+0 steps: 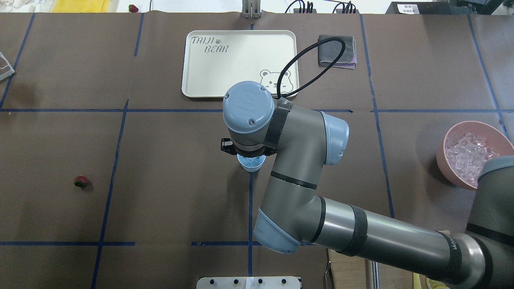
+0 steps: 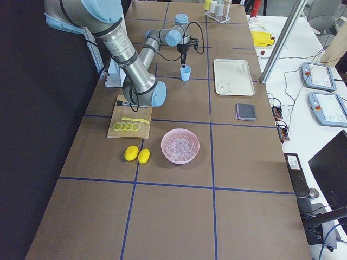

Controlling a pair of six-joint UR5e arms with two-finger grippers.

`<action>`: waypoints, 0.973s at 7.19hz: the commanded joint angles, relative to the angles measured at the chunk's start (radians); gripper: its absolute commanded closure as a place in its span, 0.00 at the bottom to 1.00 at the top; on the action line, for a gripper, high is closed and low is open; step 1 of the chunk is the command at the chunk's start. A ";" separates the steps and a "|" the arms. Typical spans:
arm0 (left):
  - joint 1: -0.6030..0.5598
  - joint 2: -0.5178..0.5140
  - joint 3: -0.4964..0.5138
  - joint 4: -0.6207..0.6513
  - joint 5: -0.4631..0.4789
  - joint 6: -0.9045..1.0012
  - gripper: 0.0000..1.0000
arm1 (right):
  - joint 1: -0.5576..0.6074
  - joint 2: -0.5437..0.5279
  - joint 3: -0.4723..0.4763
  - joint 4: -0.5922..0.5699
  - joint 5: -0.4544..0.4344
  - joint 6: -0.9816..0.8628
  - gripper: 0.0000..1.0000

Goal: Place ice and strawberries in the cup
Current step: 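Open the right gripper to drop the ice cube into the cup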

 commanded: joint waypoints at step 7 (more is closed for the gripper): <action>0.000 -0.011 -0.052 0.000 0.003 -0.008 0.00 | 0.102 -0.022 0.051 0.007 0.003 -0.097 0.01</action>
